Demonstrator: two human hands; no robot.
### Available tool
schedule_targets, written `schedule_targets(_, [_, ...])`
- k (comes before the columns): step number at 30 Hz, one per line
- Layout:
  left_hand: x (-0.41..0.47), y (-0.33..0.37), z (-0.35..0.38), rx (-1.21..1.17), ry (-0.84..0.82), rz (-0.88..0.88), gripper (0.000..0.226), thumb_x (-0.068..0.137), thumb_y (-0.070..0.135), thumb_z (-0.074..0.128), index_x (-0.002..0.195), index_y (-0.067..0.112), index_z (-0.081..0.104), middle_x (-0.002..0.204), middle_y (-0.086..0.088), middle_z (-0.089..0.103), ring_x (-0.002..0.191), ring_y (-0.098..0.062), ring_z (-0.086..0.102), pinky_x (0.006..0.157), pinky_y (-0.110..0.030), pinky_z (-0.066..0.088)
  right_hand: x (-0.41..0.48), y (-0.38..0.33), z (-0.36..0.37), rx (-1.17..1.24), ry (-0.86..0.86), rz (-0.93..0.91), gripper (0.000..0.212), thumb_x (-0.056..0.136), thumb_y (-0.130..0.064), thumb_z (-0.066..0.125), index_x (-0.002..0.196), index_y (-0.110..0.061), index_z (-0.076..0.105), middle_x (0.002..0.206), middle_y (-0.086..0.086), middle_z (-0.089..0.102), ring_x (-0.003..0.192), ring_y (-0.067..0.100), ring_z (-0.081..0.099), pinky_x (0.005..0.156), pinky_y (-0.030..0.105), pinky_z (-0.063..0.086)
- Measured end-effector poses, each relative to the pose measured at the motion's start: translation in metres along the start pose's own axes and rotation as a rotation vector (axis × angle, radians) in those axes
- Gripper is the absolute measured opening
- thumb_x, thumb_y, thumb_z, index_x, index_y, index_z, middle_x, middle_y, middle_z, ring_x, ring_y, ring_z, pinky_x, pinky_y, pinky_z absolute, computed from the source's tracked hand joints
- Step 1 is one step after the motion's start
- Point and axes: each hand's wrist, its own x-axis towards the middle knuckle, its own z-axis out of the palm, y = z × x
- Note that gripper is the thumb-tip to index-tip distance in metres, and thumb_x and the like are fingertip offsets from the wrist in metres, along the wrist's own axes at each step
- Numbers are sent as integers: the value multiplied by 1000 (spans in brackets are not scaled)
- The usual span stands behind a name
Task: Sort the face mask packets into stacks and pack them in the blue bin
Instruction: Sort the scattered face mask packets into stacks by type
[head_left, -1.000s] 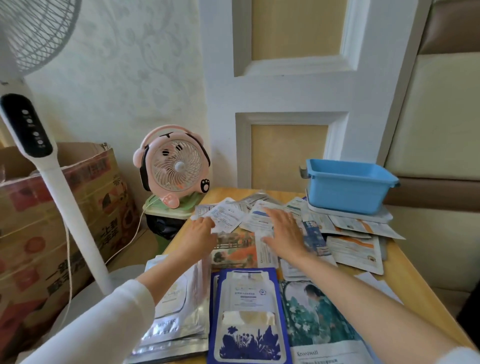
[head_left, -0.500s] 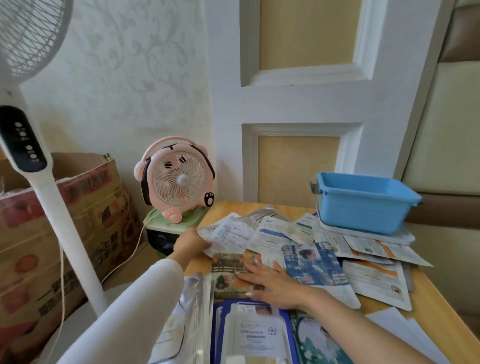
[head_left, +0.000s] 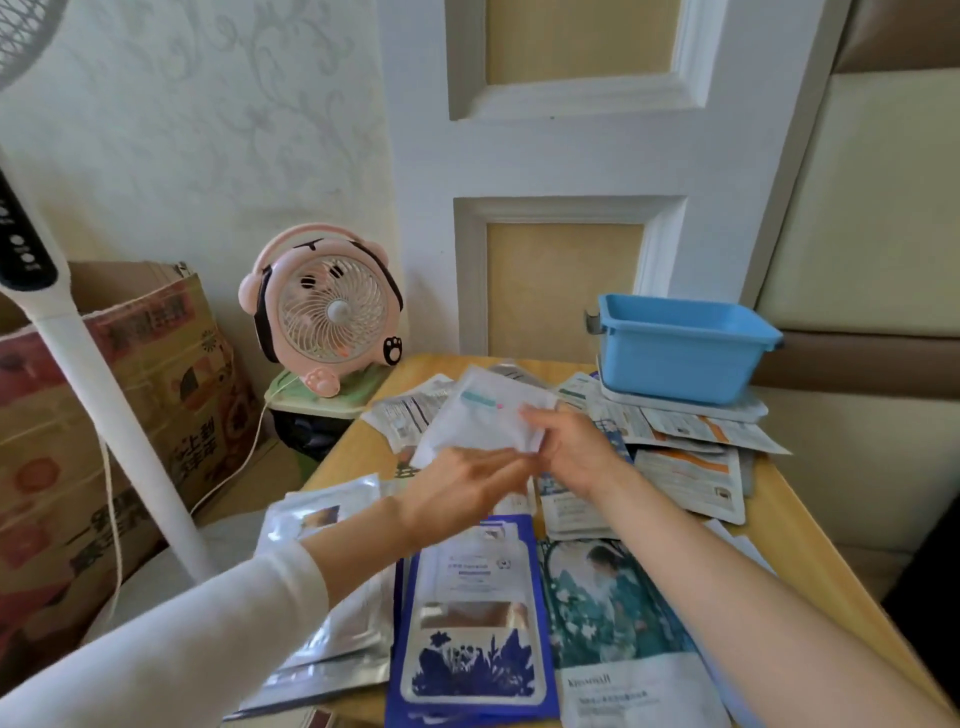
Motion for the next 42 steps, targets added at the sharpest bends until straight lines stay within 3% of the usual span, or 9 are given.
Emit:
schedule_targets(6, [5, 26, 5, -155, 8, -5, 26, 97, 35, 46, 108, 13, 54, 99, -3, 70, 77, -20, 69, 55, -33, 55, -32, -6, -10, -90, 226, -69, 40, 80, 15, 57, 118, 6, 56, 107, 21, 65, 85, 26, 65, 65, 33, 59])
schedule_targets(9, [16, 32, -8, -214, 201, -400, 27, 96, 35, 43, 108, 17, 58, 104, 6, 69, 79, -11, 68, 61, -31, 56, -51, -24, -19, -249, 305, -117, 26, 79, 9, 63, 102, -3, 63, 87, 12, 70, 70, 21, 67, 58, 30, 56])
schedule_targets(12, [25, 18, -13, -348, 281, -816, 11, 94, 23, 50, 101, 17, 58, 106, 6, 68, 89, -9, 65, 73, -35, 56, -72, -51, -51, -426, 357, -145, 18, 80, 4, 66, 97, -3, 65, 88, 12, 70, 77, 25, 66, 75, 36, 56])
schedule_targets(18, [15, -9, 4, -313, -194, -1234, 24, 94, 26, 52, 108, 6, 55, 103, -9, 63, 88, -21, 55, 76, -34, 45, -119, -60, -134, -1074, 485, 168, 16, 80, -2, 70, 93, -6, 64, 104, 14, 65, 75, 17, 57, 66, 25, 44])
schedule_targets(23, [40, 3, 35, -299, -428, -1063, 37, 93, 33, 54, 120, 8, 53, 123, -10, 58, 105, -25, 57, 82, -31, 41, -131, -35, -163, -1421, 510, 199, 76, 65, -31, 83, 130, -20, 44, 121, 5, 52, 107, 19, 51, 85, 30, 45])
schedule_targets(28, [84, 41, 58, -444, -453, -698, 43, 84, 51, 59, 112, 18, 64, 121, -3, 60, 108, -19, 54, 97, -39, 42, -112, -53, -176, -1466, 572, -80, 46, 76, -20, 74, 120, -19, 60, 118, 5, 56, 117, 23, 52, 88, 27, 40])
schedule_targets(33, [120, 100, 75, -492, -674, -308, 65, 76, 59, 53, 134, 32, 46, 136, -1, 44, 123, -20, 35, 99, -32, 23, -97, -46, -188, -1503, 300, 84, 71, 76, -41, 74, 139, -24, 45, 147, -2, 40, 134, 16, 39, 109, 31, 33])
schedule_targets(39, [111, 113, 94, -481, -821, -286, 65, 81, 55, 61, 136, 41, 30, 139, 3, 21, 131, -19, 14, 110, -42, 13, -87, -53, -181, -1957, 263, 173, 73, 76, -64, 58, 140, -35, 38, 143, 6, 45, 129, 29, 43, 102, 37, 40])
schedule_targets(42, [111, 115, 96, -513, -792, -320, 60, 78, 53, 66, 124, 28, 35, 129, 2, 27, 120, -19, 24, 107, -43, 21, -85, -51, -167, -2164, 242, 41, 54, 86, -37, 53, 138, -27, 44, 130, 11, 57, 116, 30, 52, 90, 33, 42])
